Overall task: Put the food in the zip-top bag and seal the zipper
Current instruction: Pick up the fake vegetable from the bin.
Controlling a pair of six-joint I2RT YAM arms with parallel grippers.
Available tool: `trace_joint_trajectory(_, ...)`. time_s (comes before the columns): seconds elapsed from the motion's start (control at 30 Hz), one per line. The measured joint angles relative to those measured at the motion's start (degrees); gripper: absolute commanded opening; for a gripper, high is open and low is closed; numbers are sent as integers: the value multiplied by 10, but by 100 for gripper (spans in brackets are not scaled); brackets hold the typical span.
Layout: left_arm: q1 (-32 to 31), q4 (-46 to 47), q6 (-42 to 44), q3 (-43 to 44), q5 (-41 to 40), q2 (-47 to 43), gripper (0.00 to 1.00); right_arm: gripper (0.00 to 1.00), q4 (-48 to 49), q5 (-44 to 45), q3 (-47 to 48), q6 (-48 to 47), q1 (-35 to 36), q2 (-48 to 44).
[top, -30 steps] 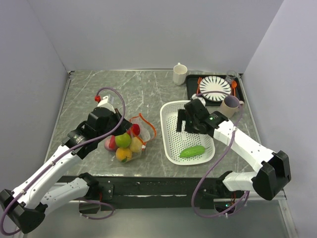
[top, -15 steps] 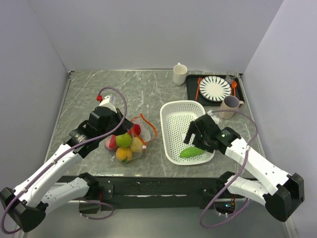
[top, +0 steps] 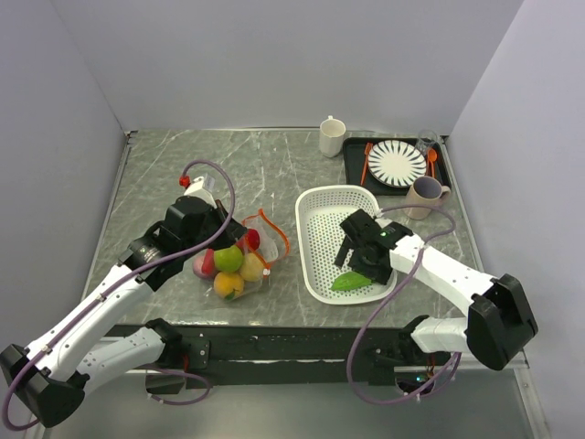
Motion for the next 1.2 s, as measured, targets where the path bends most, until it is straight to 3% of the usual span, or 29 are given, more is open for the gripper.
trace_joint_trajectory(0.6, 0, -1, 2, 0, -1, 3, 1, 98, 61, 1, 8, -12, 0, 125)
trace_joint_trajectory(1.2, 0, -7, 2, 0, -6, 3, 1, 96, 106, 36, 139, -200, 0, 199)
